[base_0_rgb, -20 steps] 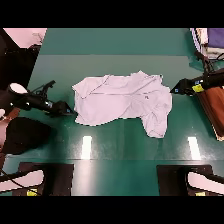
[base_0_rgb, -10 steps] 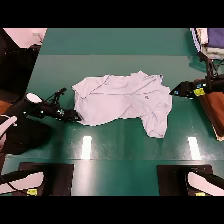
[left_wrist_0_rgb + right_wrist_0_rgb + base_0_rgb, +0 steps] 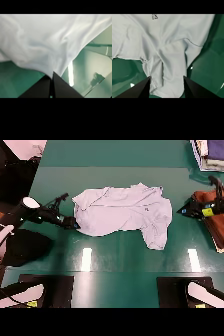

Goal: Fold the shirts.

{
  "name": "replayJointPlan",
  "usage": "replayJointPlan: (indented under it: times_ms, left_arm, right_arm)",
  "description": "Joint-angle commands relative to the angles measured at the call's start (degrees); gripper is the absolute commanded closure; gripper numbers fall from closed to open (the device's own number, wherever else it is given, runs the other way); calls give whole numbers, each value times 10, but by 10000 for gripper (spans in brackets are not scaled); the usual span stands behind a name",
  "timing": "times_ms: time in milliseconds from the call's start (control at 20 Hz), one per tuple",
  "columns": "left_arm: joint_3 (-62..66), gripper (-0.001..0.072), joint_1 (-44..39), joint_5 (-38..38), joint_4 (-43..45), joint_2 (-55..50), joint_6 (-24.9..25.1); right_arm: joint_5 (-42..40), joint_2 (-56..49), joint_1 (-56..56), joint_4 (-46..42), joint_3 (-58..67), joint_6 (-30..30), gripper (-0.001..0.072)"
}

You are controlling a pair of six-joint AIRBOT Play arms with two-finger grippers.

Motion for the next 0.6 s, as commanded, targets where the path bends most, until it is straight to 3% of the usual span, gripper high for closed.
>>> replayJointPlan:
  times_ms: [0,200,450,500,550]
  left_arm:
    - [52,686,-1,-10,4,35,-4]
    - [62,686,-1,-11,6,43,-4]
    - [61,686,-1,-10,6,43,-16]
    - [61,686,-1,-10,6,43,-16]
    - [61,686,-1,-10,7,43,-16]
  right_arm:
    - [-60,-36,-37,6,-67,0,241]
    - [-92,-123,-29,59,-51,-17,264]
    - [-100,-192,18,62,12,-17,286]
    - [-108,-198,27,59,20,-17,313]
    - [-112,-199,34,58,25,-17,504]
